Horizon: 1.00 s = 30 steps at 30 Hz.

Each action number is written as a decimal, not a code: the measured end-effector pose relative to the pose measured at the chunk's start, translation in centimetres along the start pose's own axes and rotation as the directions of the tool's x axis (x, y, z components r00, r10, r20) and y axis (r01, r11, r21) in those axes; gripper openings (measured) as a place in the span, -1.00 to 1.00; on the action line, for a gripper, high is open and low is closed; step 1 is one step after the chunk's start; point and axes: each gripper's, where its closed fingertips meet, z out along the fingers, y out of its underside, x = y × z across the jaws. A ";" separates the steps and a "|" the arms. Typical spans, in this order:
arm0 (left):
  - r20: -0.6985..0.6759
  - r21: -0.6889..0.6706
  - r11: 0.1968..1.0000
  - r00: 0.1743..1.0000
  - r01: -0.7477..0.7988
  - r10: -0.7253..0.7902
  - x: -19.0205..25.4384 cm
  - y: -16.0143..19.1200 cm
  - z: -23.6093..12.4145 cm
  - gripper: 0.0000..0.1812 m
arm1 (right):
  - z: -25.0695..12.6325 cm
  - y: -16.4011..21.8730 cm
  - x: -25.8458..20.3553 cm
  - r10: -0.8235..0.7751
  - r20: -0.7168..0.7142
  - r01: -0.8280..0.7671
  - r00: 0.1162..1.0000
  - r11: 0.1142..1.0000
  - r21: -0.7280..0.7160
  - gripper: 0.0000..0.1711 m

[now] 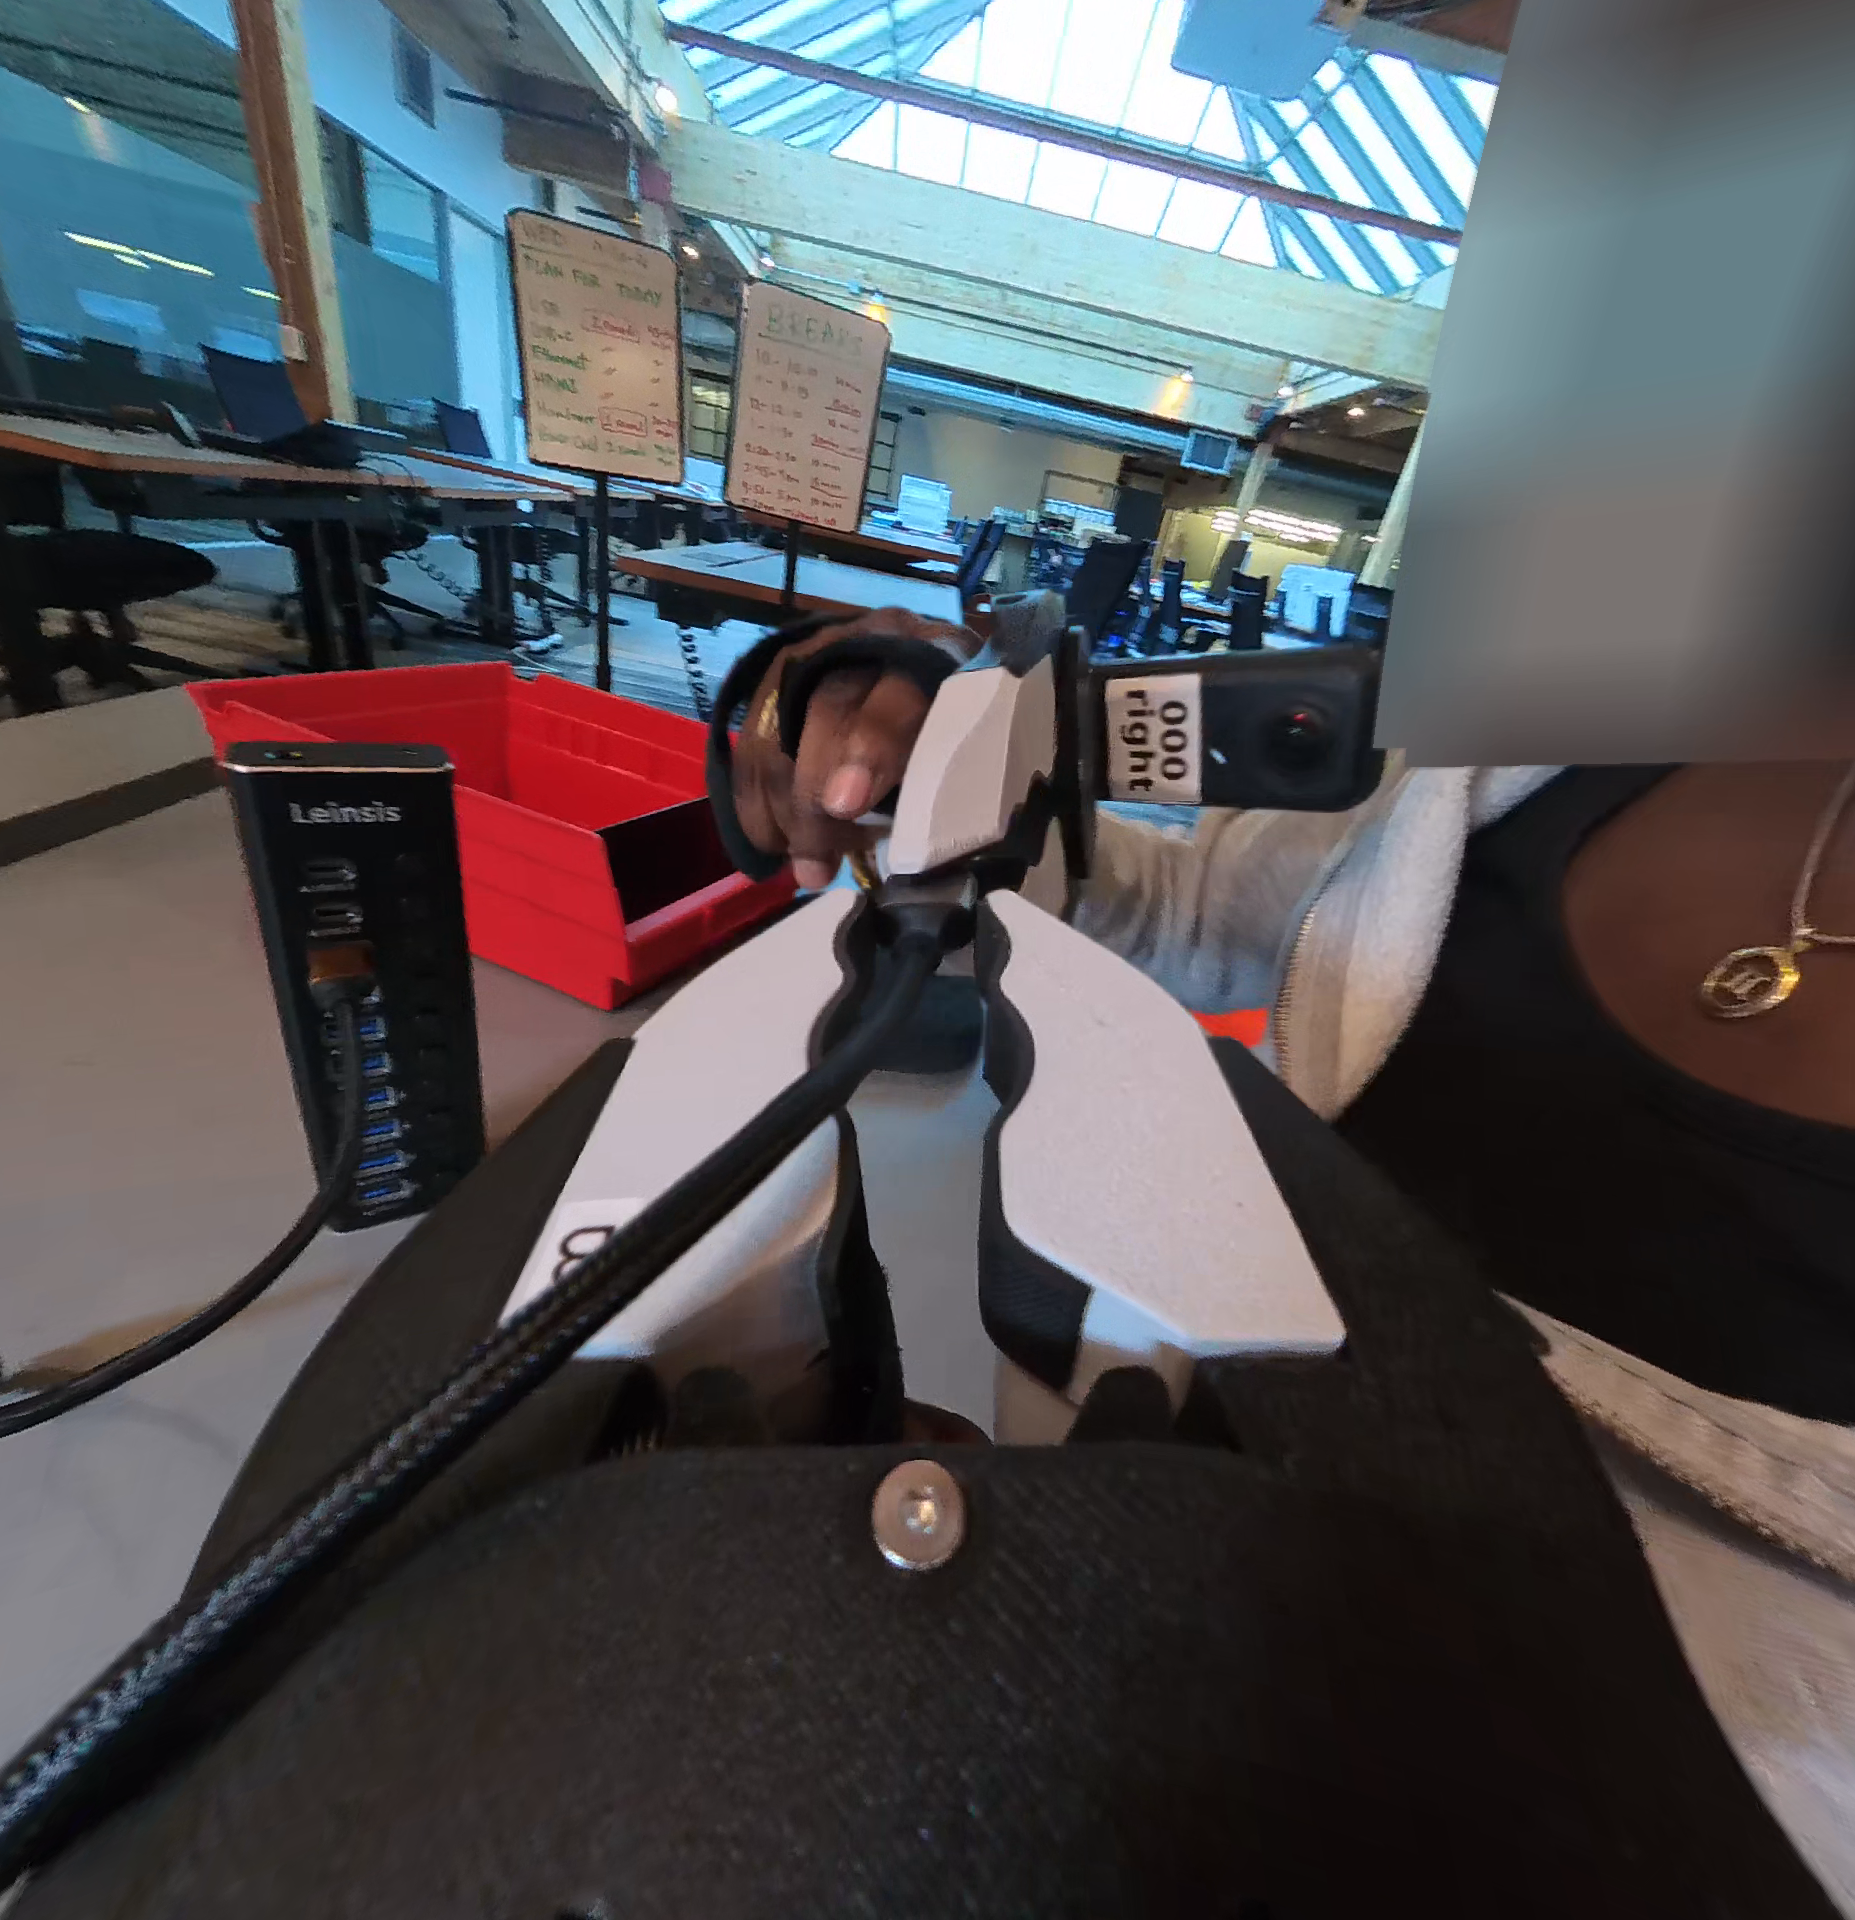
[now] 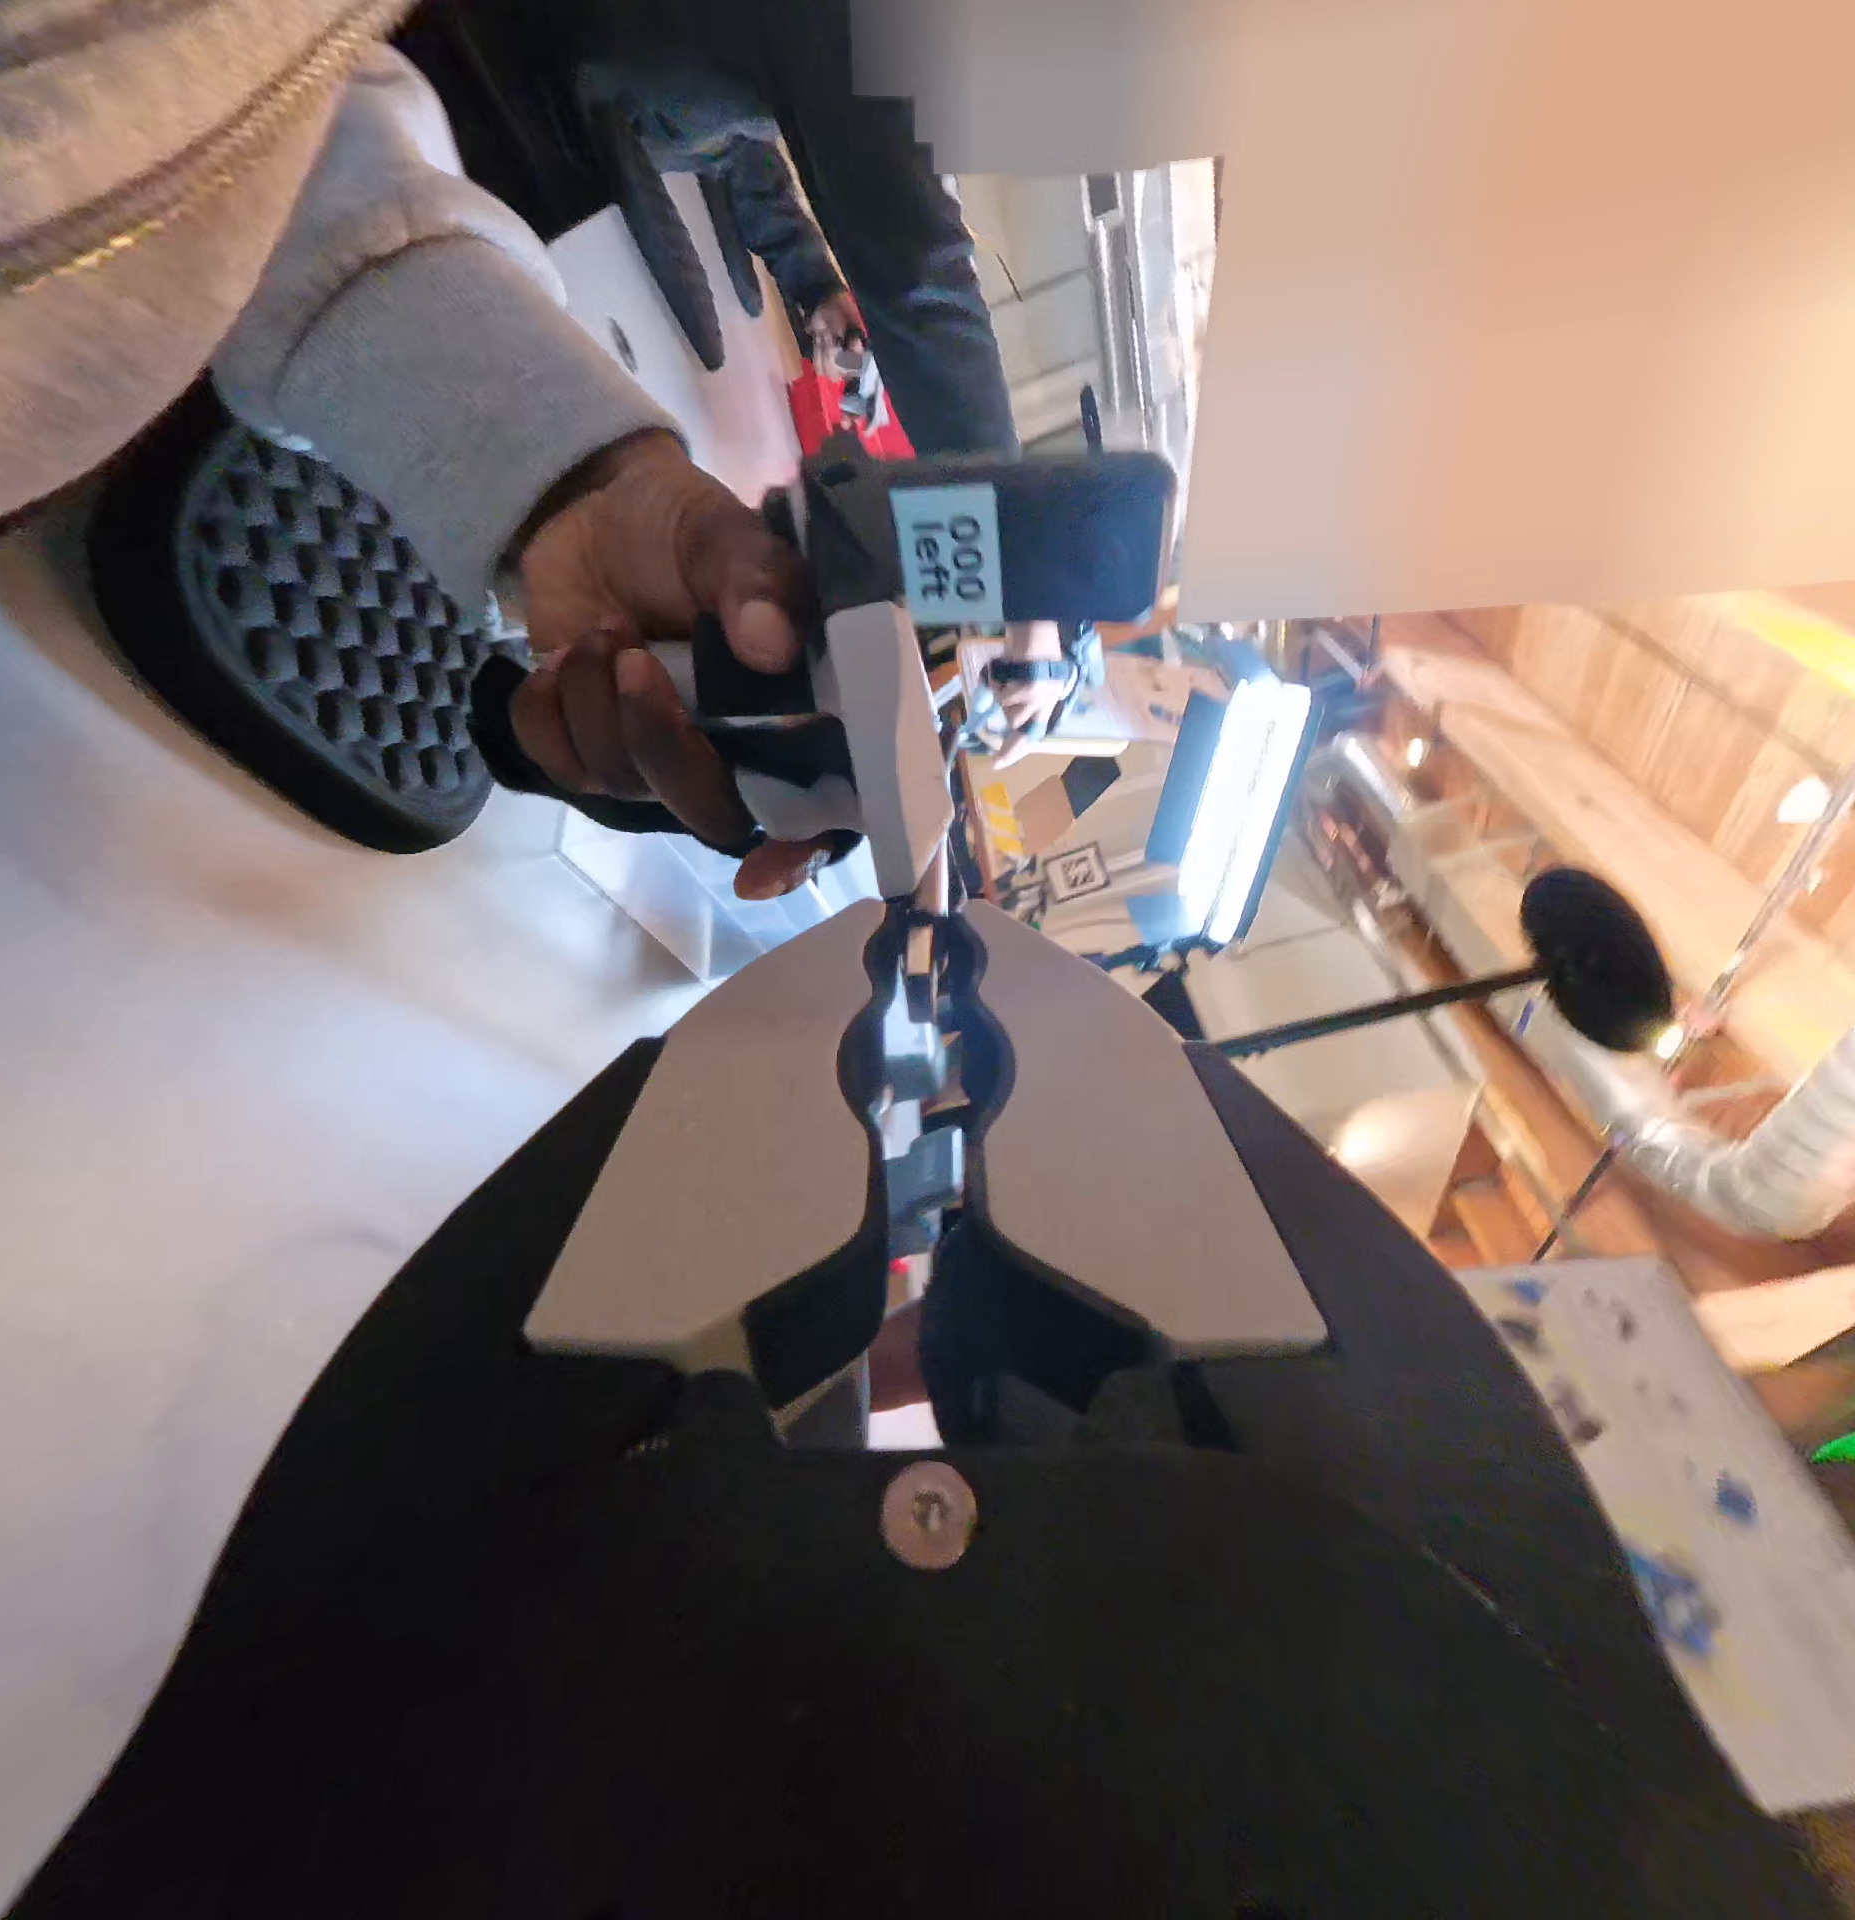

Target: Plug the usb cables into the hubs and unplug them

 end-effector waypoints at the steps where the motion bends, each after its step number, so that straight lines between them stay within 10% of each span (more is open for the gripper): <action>1: 0.025 0.015 1.000 1.000 -0.015 0.015 -0.3 -0.2 0.0 -0.80 | -0.1 0.4 0.2 0.083 -0.014 -0.083 0.996 0.996 -0.018 -0.88; 4: 0.147 0.069 0.994 0.987 -0.081 0.070 -2.0 -1.0 -0.5 -0.80 | -1.6 2.0 2.6 0.462 -0.143 -0.460 0.875 0.886 0.046 -0.62; 7: 0.276 0.063 0.986 0.952 -0.157 0.134 -3.5 -0.6 -1.0 -0.81 | -5.8 6.9 6.2 0.797 -0.390 -0.772 0.462 0.578 0.266 -0.50; 9: 0.343 0.036 0.978 0.922 -0.203 0.179 -4.1 0.2 -0.9 -0.80 | -8.7 11.0 6.3 0.859 -0.489 -0.831 0.150 0.377 0.408 -0.37; 12: 0.382 0.005 0.976 0.902 -0.218 0.199 -4.5 1.6 -0.3 -0.80 | -10.1 13.6 5.5 0.844 -0.537 -0.800 -0.016 0.311 0.513 0.01; 18: 0.378 -0.005 0.982 0.909 -0.188 0.176 -5.0 3.3 0.5 -0.80 | -5.5 17.2 -1.0 0.782 -0.623 -0.962 0.035 0.195 0.191 0.32; 23: 0.359 0.026 0.987 0.923 -0.162 0.142 -4.9 3.5 0.3 -0.80 | -5.2 21.0 -4.7 0.672 -0.710 -0.976 0.210 0.182 -0.116 0.02; 30: 0.367 0.029 0.993 0.925 -0.118 0.099 -5.4 4.2 0.5 -0.80 | -3.3 22.8 -3.6 0.713 -0.671 -0.976 0.206 0.202 -0.086 -0.09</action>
